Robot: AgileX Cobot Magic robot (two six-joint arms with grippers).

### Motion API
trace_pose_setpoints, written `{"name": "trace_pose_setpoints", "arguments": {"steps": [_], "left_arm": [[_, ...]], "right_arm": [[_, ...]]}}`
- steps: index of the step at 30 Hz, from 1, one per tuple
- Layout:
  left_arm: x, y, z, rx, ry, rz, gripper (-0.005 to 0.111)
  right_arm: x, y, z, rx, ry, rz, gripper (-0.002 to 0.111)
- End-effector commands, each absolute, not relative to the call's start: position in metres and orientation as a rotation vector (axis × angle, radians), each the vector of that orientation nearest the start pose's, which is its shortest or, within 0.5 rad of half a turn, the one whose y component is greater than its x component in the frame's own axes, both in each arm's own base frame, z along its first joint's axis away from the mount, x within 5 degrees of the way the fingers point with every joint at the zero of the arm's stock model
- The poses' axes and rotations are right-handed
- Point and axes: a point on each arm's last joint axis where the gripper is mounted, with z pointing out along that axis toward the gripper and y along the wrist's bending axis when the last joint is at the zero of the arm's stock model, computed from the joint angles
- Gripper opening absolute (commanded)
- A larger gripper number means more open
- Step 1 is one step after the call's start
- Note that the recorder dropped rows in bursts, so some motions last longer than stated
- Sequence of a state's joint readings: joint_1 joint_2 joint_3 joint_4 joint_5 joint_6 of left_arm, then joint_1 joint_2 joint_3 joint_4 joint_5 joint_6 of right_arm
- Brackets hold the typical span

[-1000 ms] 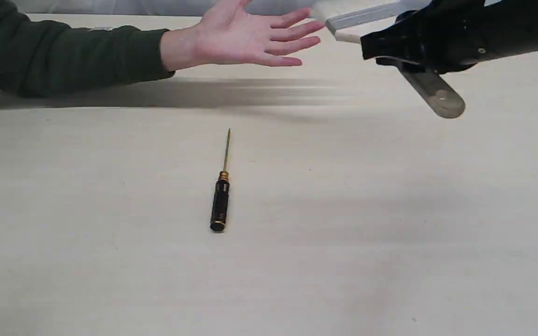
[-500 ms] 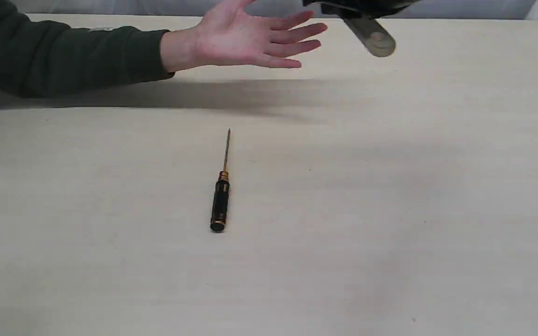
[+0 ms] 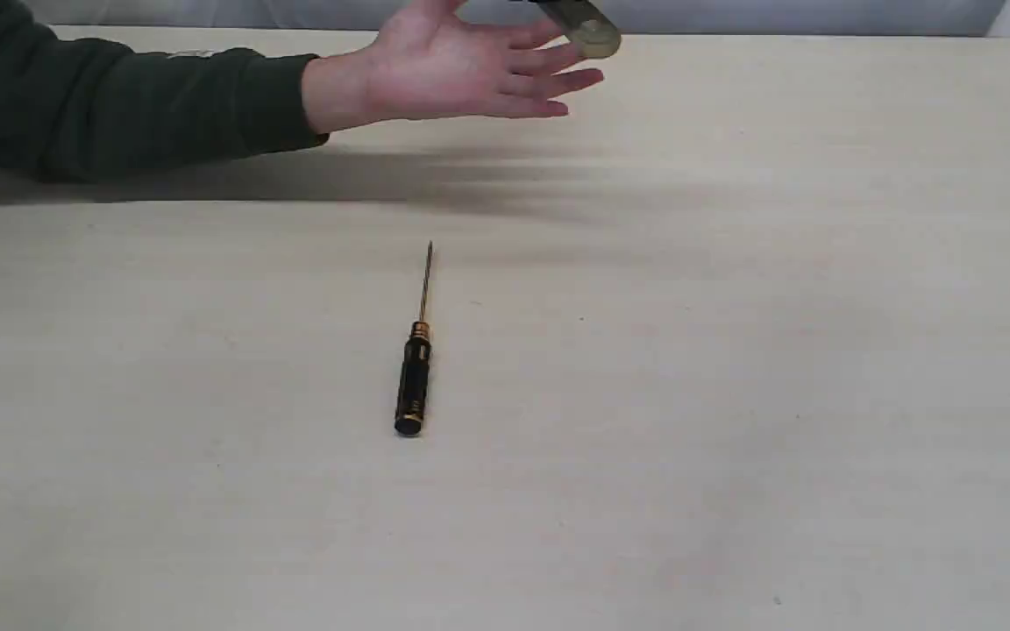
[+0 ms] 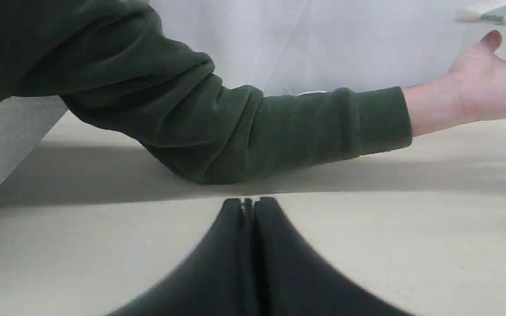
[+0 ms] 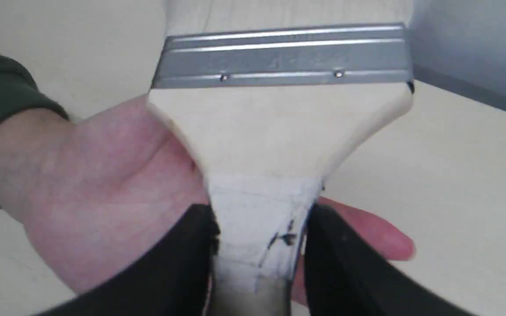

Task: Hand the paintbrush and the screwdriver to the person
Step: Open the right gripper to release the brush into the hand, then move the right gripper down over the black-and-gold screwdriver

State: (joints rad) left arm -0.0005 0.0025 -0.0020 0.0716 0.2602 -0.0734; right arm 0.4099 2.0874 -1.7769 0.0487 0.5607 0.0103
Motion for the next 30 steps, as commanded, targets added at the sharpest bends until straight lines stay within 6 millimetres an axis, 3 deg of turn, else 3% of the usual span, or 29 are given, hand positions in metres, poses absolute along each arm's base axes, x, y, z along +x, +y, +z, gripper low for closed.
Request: {"name": "trace_pose_setpoints", "arguments": {"steps": [1, 5, 9, 17, 23, 30], "left_arm": [[0.055, 0.001, 0.191, -0.015, 1.733, 0.002, 0.000], [0.055, 0.001, 0.191, -0.015, 1.733, 0.002, 0.000], [0.055, 0.001, 0.191, -0.015, 1.733, 0.002, 0.000], [0.055, 0.001, 0.191, -0.013, 1.731, 0.004, 0.000], [0.055, 0.001, 0.191, -0.013, 1.731, 0.004, 0.000], [0.055, 0.001, 0.191, -0.013, 1.731, 0.004, 0.000]], "right_arm": [[0.454, 0.200, 0.239, -0.442, 2.359, 0.242, 0.004], [0.459, 0.202, 0.224, -0.455, 2.421, 0.230, 0.005], [0.458, 0.202, 0.225, -0.459, 2.438, 0.227, 0.008], [0.450, 0.200, 0.259, -0.431, 2.383, 0.276, 0.058], [0.435, 0.194, 0.290, -0.450, 2.364, 0.273, 0.058], [0.404, 0.192, 0.286, -0.556, 2.418, 0.249, 0.052]]}}
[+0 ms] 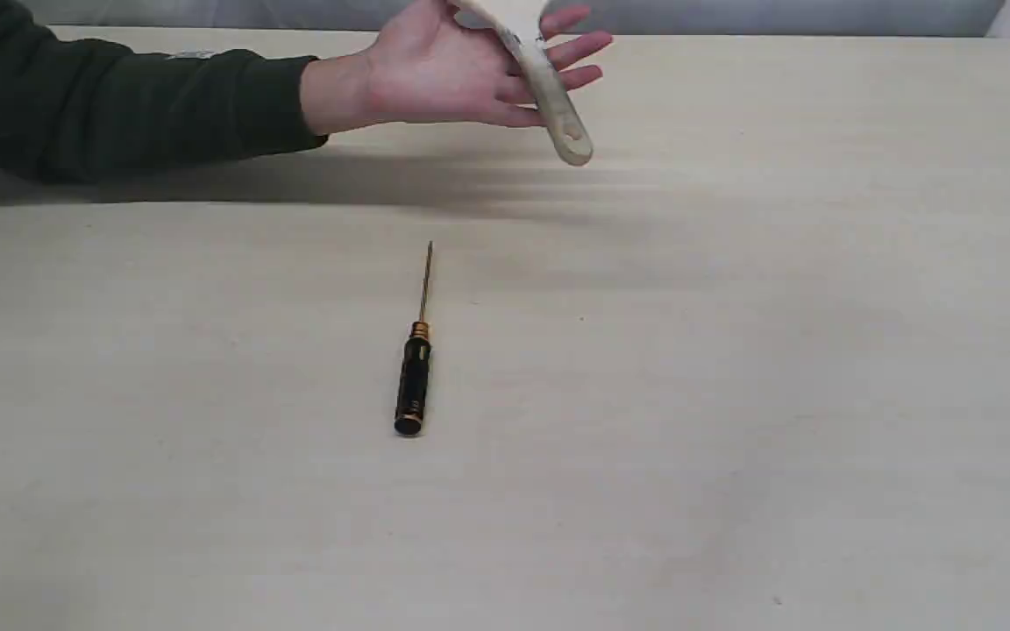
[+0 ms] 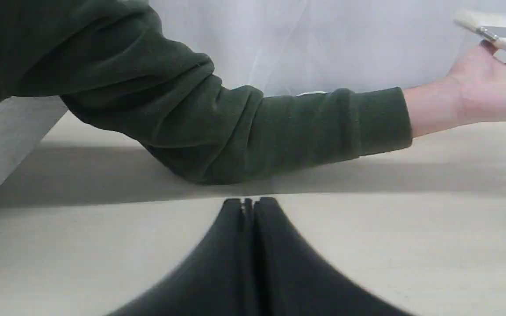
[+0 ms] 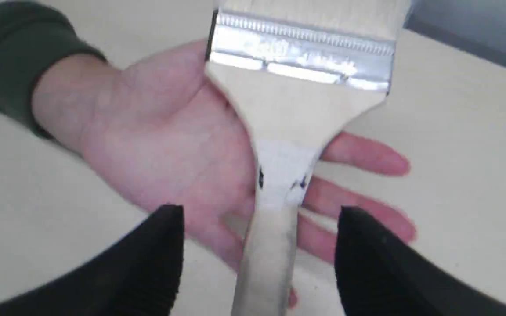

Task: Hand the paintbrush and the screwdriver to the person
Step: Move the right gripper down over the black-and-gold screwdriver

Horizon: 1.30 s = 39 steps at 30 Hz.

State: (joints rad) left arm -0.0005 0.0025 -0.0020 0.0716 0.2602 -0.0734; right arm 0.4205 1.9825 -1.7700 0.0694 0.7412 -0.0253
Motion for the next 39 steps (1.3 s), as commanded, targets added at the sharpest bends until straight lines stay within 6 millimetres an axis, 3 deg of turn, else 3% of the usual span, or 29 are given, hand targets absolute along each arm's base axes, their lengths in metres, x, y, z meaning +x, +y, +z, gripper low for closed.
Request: {"name": "trace_pose_setpoints", "arguments": {"steps": [1, 10, 16, 27, 39], "left_arm": [[0.055, 0.001, 0.191, -0.013, 1.731, 0.004, 0.000], [0.055, 0.001, 0.190, -0.015, 1.734, 0.001, 0.000], [0.055, 0.001, 0.190, -0.015, 1.735, 0.001, 0.000], [0.055, 0.001, 0.190, -0.015, 1.735, 0.001, 0.000], [0.055, 0.001, 0.191, -0.014, 1.733, 0.003, 0.000]], "right_arm": [[0.395, 0.194, 0.285, -0.582, 2.424, 0.248, 0.051], [0.321, 0.216, 0.288, -0.736, 2.380, 0.336, 0.051], [0.286, 0.220, 0.278, -0.771, 2.405, 0.368, 0.051], [0.271, 0.212, 0.231, -0.685, 2.495, 0.397, 0.051], [0.283, 0.224, 0.182, -0.607, 2.610, 0.428, 0.051]]}}
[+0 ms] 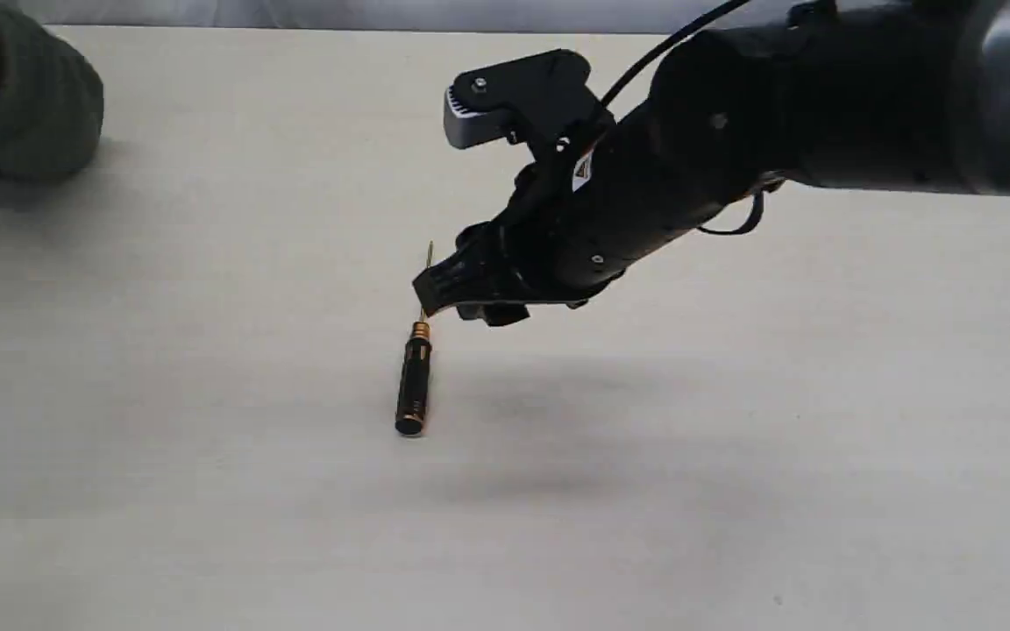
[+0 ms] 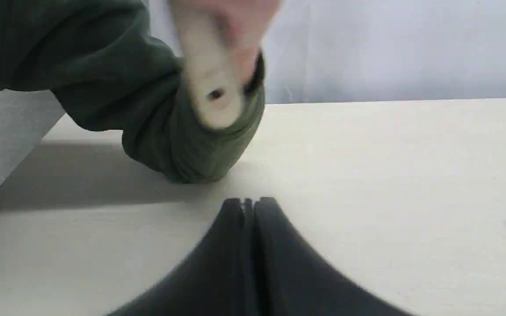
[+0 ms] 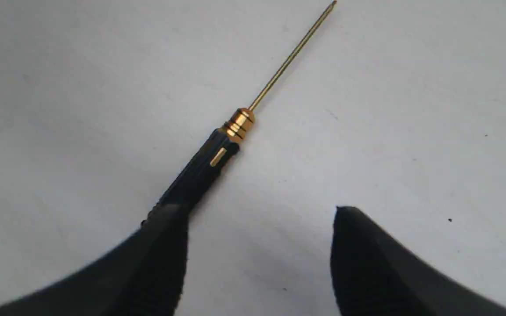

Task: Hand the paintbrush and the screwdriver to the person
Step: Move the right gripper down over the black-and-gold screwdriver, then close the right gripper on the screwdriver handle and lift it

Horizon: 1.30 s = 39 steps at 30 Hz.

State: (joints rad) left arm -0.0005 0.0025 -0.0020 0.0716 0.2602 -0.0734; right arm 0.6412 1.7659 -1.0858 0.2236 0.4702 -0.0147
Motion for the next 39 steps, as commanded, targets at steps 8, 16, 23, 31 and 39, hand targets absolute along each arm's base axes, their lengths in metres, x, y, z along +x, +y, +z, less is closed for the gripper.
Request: {"name": "trace_pose_setpoints", "arguments": {"steps": [8, 16, 23, 31, 39], "left_arm": [[0.055, 0.001, 0.191, -0.013, 1.732, 0.005, 0.000], [0.055, 0.001, 0.191, -0.013, 1.732, 0.005, 0.000], [0.055, 0.001, 0.191, -0.013, 1.732, 0.005, 0.000], [0.055, 0.001, 0.190, -0.016, 1.735, 0.001, 0.000], [0.055, 0.001, 0.191, -0.016, 1.733, 0.001, 0.000]], "right_arm": [[0.291, 0.239, 0.157, -0.597, 2.662, 0.525, 0.051], [0.304, 0.255, 0.147, -0.593, 2.715, 0.558, 0.051], [0.307, 0.266, 0.132, -0.590, 2.747, 0.557, 0.041], [0.307, 0.266, 0.129, -0.577, 2.761, 0.560, 0.053], [0.307, 0.267, 0.119, -0.546, 2.796, 0.554, 0.054]]}}
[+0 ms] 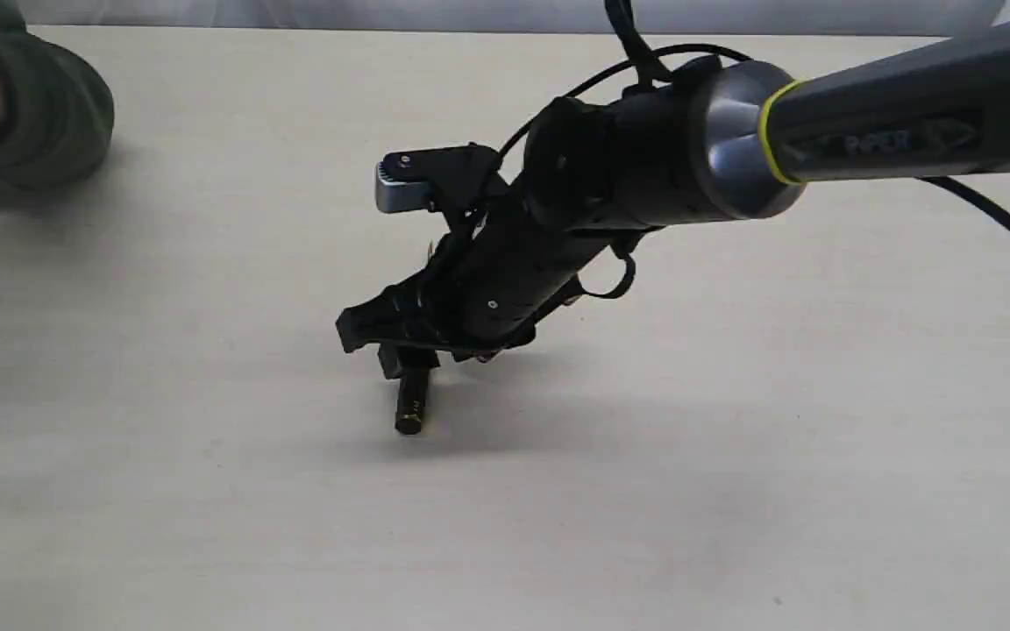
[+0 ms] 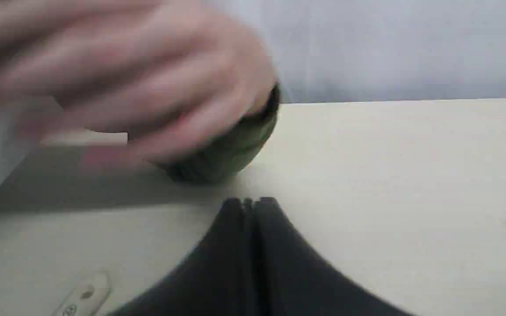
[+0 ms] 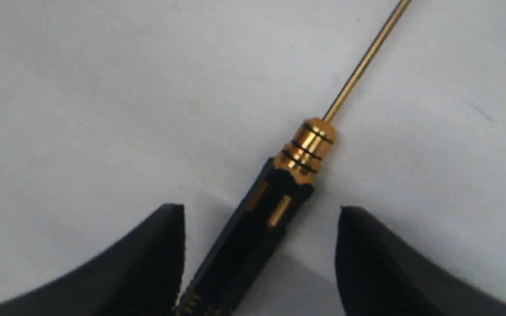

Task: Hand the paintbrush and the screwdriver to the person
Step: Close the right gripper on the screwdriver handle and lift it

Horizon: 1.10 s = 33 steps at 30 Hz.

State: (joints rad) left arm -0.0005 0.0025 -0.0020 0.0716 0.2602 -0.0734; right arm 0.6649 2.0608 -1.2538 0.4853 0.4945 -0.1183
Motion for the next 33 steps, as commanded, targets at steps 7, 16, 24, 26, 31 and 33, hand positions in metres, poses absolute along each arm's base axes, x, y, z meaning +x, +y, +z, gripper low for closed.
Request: {"name": "trace_pose_setpoints", "arguments": {"steps": [7, 16, 24, 26, 31, 33], "left_arm": [[0.055, 0.001, 0.191, -0.016, 1.733, 0.001, 0.000], [0.055, 0.001, 0.191, -0.016, 1.733, 0.001, 0.000], [0.055, 0.001, 0.191, -0.013, 1.732, 0.005, 0.000], [0.055, 0.001, 0.191, -0.013, 1.732, 0.005, 0.000], [0.055, 0.001, 0.191, -0.013, 1.732, 0.005, 0.000], [0.055, 0.001, 0.191, -0.013, 1.732, 0.005, 0.000]], "right_arm": [[0.313, 0.272, 0.108, -0.524, 2.847, 0.552, 0.054], [0.315, 0.266, 0.104, -0.567, 2.920, 0.392, 0.035], [0.311, 0.259, 0.102, -0.675, 2.958, 0.291, 0.028], [0.310, 0.256, 0.101, -0.714, 2.971, 0.251, 0.021], [0.309, 0.251, 0.100, -0.800, 2.975, 0.158, 0.004], [0.309, 0.250, 0.101, -0.820, 2.974, 0.154, 0.004]]}}
